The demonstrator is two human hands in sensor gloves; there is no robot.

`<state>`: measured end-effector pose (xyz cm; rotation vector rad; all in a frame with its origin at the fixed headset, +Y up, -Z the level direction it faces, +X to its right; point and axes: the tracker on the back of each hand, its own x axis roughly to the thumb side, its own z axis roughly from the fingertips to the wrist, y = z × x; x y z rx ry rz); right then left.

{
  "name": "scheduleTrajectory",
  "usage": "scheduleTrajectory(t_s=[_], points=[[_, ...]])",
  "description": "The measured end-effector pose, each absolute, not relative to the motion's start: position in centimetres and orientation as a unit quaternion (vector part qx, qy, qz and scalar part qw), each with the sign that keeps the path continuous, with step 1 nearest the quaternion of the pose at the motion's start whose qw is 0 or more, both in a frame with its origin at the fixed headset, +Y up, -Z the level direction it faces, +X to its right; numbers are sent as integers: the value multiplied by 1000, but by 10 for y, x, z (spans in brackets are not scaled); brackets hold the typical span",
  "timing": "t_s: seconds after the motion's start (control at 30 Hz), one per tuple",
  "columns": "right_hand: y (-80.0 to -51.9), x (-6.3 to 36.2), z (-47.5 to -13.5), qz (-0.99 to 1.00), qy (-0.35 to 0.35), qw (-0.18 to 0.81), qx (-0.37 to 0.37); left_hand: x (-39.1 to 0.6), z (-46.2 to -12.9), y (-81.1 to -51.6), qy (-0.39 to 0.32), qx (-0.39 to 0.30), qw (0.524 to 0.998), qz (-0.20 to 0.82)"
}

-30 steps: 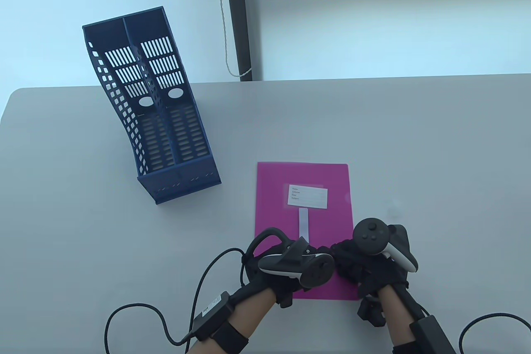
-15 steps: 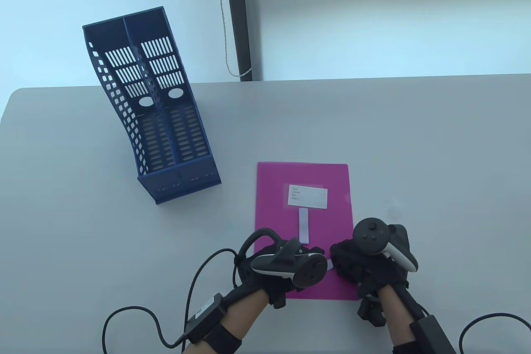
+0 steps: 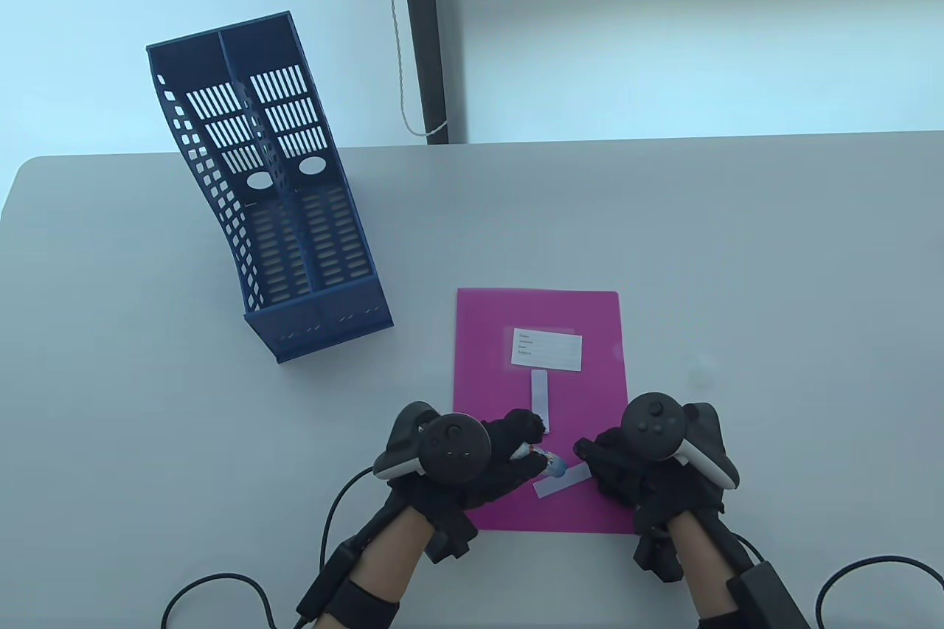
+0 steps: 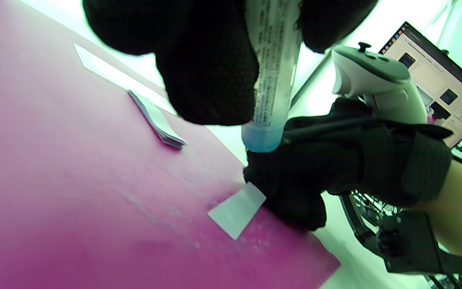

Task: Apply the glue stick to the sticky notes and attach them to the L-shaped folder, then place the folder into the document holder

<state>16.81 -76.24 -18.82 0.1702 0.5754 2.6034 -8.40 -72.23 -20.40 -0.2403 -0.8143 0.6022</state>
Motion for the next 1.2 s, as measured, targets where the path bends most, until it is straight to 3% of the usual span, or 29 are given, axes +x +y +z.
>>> scheduleTrajectory(t_s=[0.2,0.43,0.63,0.7,0.8,0.97,1.1,1.2], points=[[-760,162,-184,959,200,191,67,-103,-213,-723,-355,-115,878,299],[-762,168,-183,948,211,227,72,-101,-217,-736,-295,-101,932,187],[-762,168,-183,948,211,228,71,-96,-218,-745,-282,-133,941,130],[-762,168,-183,949,209,225,71,-94,-216,-742,-289,-117,942,128],[-759,165,-182,953,199,216,74,-93,-215,-742,-287,-145,936,143],[-755,153,-176,974,158,152,64,-91,-213,-745,-289,-149,938,120],[-751,133,-170,988,141,25,61,-91,-213,-746,-288,-156,936,125],[-751,130,-168,988,138,30,67,-90,-213,-746,-289,-150,939,112]])
